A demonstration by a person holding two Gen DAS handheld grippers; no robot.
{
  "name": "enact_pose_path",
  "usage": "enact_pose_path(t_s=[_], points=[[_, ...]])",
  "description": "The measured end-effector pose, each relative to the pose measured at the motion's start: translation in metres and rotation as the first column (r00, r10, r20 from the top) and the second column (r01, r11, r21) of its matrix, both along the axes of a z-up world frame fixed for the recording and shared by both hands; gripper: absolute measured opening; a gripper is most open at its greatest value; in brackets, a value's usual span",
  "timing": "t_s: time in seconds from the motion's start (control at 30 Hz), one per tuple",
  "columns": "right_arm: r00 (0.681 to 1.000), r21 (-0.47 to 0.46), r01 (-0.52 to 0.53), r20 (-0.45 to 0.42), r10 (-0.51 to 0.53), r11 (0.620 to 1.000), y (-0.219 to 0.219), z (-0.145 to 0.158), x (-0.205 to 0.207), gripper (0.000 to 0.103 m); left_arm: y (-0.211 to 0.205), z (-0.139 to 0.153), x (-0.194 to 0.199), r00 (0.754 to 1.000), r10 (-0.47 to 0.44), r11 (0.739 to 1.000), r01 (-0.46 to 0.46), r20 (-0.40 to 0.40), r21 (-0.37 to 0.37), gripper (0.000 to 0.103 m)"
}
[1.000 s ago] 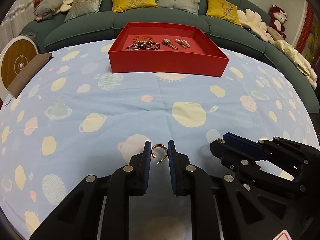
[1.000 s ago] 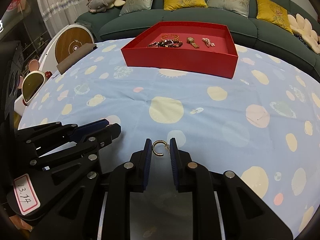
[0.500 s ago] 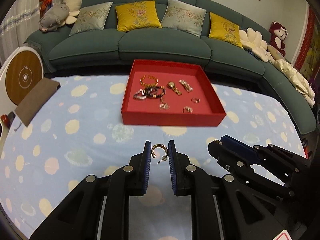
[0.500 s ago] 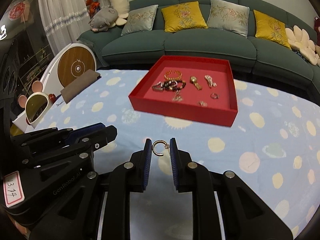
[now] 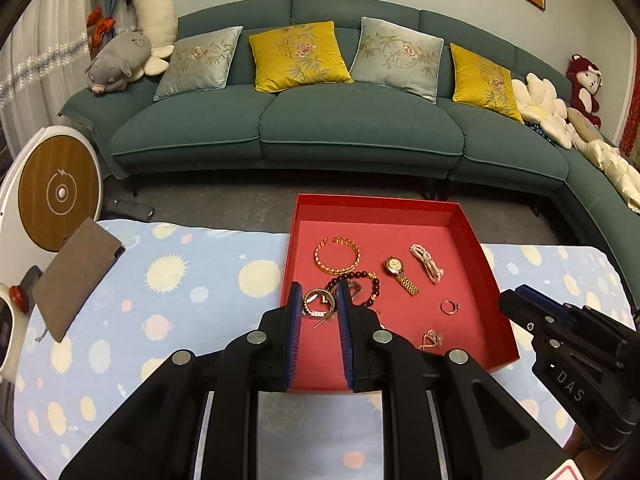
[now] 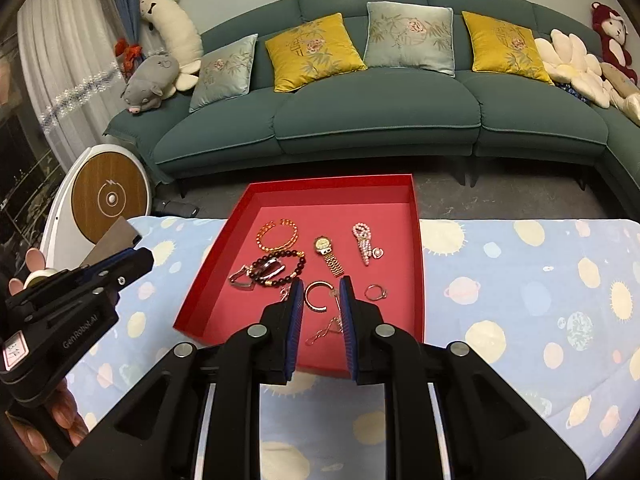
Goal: Organize jewelry
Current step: 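Open both grippers to drop the hoop earrings into the tray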
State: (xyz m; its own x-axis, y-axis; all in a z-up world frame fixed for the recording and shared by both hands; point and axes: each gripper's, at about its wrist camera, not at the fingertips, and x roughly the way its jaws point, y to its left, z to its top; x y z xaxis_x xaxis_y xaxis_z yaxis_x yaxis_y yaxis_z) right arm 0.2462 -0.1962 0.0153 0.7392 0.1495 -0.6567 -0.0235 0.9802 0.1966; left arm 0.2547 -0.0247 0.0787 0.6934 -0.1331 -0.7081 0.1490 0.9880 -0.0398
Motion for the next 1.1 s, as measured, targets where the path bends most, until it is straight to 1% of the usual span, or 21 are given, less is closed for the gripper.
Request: enact_pose_path(t_s=[0.03,0.17,0.27,0.53,1.1], points=[[1.0,-0.004,0.0,-0.003,0.0,1.0,0.0,-0.003,0.005,0.018,0.0,-0.004,0.006,1.0,0.002,1.0,-0.002,-0.01,-0.005,0.015],[1.0,0.0,-0.002,-0.026,0.002,1.0,-0.002,-0.017,0.026,0.018,-0.006,-0.02,0.022,0.999,0.009,1.0,-0.008,-0.036,0.029,0.015],[0.999,0.001,-0.001,-0.04,0.001,1.0,-0.003,-0.028,0.036,0.018,-0.009,-0.029,0.033,0.998,0.017,1.0,-0.016,-0.063,0.019,0.015],[0.998,0.004,0.0,-0.064,0.001,1.0,0.001,-0.045,0.047,0.018,-0.012,-0.053,0.04,0.994,0.038,0.997,-0.032,-0.099,0.067,0.015],[0.998,-0.006,-0.004,-0.058,0.004,1.0,0.005,-0.05,0.053,0.018,-0.013,-0.066,0.043,0.992,0.04,0.996,-0.03,-0.123,0.081,0.015]])
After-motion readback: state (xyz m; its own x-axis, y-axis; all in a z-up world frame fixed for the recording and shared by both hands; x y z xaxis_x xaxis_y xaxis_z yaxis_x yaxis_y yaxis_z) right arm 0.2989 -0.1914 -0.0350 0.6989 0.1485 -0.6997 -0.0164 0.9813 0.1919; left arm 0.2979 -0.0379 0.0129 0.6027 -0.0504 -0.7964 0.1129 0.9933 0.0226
